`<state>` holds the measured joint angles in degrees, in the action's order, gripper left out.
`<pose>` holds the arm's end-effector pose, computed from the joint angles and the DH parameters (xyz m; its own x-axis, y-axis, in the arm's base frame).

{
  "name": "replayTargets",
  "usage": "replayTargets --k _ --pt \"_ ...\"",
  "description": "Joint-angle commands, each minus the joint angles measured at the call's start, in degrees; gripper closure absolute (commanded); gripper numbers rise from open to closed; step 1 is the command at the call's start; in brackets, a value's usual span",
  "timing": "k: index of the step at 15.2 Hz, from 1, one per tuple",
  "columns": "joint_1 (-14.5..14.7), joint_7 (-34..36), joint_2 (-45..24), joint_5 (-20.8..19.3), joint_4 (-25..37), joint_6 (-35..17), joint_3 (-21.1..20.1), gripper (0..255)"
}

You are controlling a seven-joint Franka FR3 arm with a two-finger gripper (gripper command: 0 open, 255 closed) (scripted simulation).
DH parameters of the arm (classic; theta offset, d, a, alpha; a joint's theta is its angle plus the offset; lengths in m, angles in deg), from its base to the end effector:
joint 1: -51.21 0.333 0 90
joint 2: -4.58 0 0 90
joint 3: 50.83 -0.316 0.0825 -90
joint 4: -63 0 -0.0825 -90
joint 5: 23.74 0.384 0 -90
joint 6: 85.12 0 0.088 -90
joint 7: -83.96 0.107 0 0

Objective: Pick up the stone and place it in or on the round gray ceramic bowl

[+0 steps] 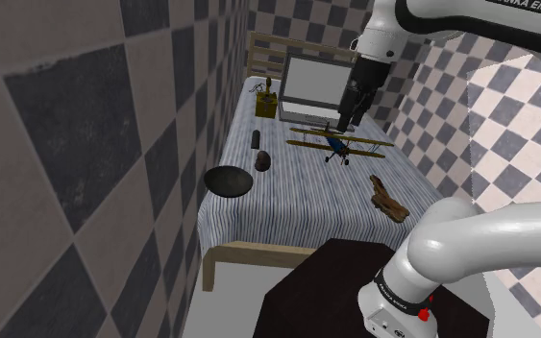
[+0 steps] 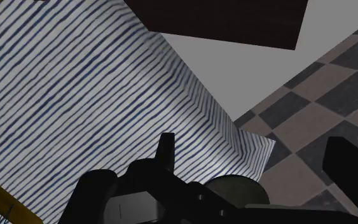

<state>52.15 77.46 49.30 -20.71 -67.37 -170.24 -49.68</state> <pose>0.2999 0.0026 0.6193 0.9928 0.1197 -0.0015 0.1193 -0.9906 -0.0674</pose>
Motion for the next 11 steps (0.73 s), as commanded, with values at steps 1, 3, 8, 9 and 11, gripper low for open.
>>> replayTargets --k 1,3,8,9,11 --pt "0.0 0.0 0.0 0.0 0.0 0.0 0.0 0" --pt "0.1 -1.5 -1.4 -0.9 -2.2 -4.5 0.2 0" --pt "0.2 -4.8 -6.5 -3.0 -6.4 -16.0 0.9 0" --pt "0.3 -5.4 -7.8 -3.4 -6.9 -18.3 1.0 0" --pt "0.3 -6.6 -10.6 -4.1 -7.8 -22.9 1.3 0"
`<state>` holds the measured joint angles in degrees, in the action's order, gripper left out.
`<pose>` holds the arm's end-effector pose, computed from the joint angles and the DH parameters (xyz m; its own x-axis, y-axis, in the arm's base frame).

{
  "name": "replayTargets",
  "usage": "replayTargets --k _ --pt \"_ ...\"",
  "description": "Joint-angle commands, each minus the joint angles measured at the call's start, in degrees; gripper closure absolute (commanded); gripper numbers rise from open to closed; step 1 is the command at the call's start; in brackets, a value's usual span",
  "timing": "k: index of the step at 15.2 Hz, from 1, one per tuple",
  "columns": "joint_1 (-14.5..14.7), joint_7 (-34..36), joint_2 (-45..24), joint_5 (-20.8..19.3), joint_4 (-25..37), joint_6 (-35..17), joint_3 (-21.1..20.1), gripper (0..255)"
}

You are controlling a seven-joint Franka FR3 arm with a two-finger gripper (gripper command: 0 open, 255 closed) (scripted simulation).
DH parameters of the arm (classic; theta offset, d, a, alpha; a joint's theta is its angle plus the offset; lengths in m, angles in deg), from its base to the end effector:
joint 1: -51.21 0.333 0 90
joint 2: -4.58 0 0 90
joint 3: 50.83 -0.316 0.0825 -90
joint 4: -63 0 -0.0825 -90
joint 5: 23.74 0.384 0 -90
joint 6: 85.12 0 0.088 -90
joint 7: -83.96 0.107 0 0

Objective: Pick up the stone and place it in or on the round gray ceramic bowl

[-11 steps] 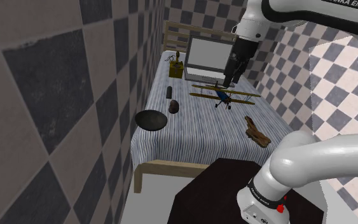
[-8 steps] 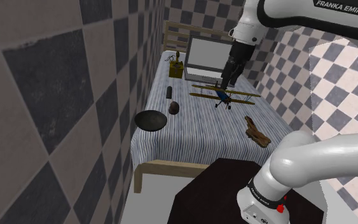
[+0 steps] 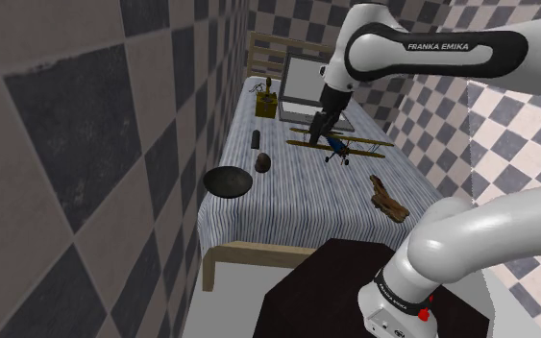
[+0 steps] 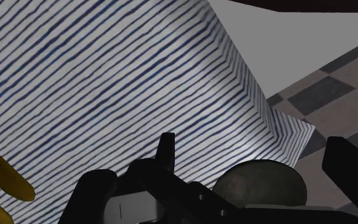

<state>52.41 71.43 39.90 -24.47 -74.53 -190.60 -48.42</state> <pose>0.3713 -0.0109 0.5359 0.9769 0.2059 0.0579 0.2062 -0.9785 0.0007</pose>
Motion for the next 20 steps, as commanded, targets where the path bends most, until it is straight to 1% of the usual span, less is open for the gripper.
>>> replayTargets --k 1,5,10,15,20 --pt "0.1 -1.1 -2.7 -0.7 -0.9 -4.8 0.2 0" --pt "0.1 -3.2 -9.5 -2.2 -1.2 -13.7 0.8 0" --pt "0.1 -5.5 -19.1 -3.8 0.6 -24.0 1.4 0" --pt "0.0 -7.5 -29.5 -5.3 4.6 -32.9 1.8 0" --pt "-0.2 -9.2 -40.2 -6.6 10.8 -40.1 2.1 0"
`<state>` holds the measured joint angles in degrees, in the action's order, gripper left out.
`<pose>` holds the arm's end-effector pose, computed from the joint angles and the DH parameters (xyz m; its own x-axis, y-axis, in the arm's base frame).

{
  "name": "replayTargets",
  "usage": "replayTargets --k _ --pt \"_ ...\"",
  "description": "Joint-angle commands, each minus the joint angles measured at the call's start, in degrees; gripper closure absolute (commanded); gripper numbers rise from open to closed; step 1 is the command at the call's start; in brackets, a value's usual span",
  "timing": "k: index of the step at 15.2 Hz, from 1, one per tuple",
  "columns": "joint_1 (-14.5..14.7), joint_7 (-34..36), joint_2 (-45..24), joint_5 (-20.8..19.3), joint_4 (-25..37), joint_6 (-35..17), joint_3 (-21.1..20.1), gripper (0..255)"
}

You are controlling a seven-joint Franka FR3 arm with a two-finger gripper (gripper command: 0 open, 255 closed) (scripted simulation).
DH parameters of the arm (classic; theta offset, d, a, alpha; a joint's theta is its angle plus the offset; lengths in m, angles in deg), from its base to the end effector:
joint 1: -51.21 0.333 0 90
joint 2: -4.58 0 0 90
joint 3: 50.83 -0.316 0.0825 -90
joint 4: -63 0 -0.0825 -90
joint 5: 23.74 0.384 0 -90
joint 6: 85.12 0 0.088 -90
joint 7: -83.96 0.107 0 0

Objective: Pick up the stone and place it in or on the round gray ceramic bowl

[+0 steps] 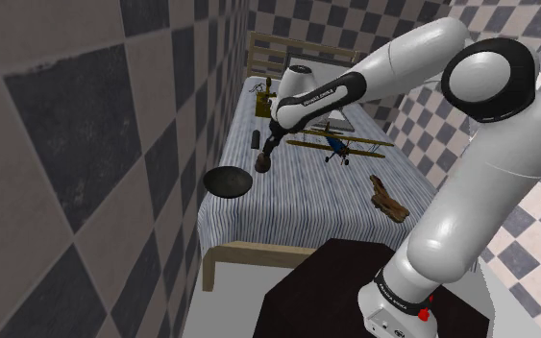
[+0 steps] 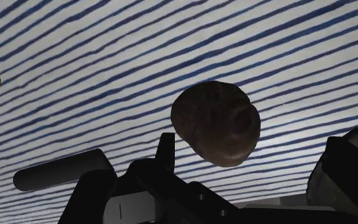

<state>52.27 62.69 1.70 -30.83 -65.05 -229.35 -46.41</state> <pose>0.5518 -0.0311 0.3714 0.8988 0.4021 0.1746 0.3742 -0.9112 0.1722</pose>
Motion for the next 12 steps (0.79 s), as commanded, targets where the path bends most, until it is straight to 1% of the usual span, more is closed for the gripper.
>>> replayTargets --k 1,2,3,10,12 --pt "-0.1 -0.7 -4.1 -0.6 2.8 -2.5 0.1 0" --pt "-0.1 -1.0 -6.3 -0.8 4.3 -3.6 0.1 0" --pt "-0.1 -1.0 -6.3 -0.8 4.4 -3.6 0.1 0" --pt "-0.5 -1.0 -11.6 -0.8 5.2 -8.1 0.2 0" --pt "-0.5 -1.0 -11.6 -0.8 5.2 -8.1 0.2 0"
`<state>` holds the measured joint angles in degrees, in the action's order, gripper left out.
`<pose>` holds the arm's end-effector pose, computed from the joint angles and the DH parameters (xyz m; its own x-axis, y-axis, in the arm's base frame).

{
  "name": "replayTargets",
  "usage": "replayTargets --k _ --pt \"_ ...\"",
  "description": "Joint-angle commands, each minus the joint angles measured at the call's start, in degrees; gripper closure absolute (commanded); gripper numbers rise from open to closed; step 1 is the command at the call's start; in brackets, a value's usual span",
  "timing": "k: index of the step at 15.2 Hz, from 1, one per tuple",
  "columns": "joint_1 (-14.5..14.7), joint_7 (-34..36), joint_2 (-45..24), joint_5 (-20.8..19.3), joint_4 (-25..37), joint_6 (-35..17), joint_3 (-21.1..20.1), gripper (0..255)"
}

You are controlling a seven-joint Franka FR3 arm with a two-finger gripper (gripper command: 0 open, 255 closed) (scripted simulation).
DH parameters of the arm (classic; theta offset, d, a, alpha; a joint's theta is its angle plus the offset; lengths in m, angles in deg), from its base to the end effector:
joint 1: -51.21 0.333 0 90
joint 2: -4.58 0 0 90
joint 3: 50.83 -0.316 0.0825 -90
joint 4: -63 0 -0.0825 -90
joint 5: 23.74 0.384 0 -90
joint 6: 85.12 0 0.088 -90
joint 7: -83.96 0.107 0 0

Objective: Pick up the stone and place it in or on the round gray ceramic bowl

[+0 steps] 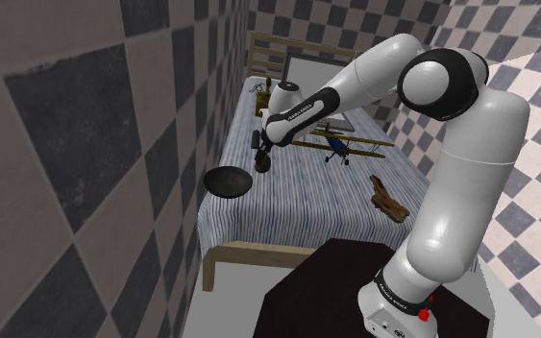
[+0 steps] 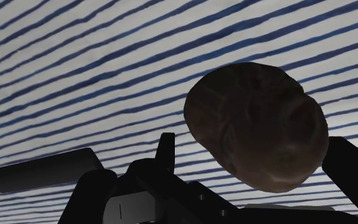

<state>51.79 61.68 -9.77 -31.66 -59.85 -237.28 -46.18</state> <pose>0.5910 -0.0371 0.3126 0.8815 0.4328 0.1889 0.3970 -0.8958 0.2001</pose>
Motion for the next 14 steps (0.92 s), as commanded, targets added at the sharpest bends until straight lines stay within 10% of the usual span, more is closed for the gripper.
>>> replayTargets --k 1,6,7,14 --pt "0.0 0.0 -0.1 0.0 0.0 -0.1 0.0 0" --pt "0.0 0.0 -0.1 0.0 0.0 -0.1 0.0 0" --pt "0.0 0.0 -0.1 0.0 0.0 -0.1 0.0 255" --pt "0.0 0.0 -0.2 0.0 0.1 -0.1 0.0 255"
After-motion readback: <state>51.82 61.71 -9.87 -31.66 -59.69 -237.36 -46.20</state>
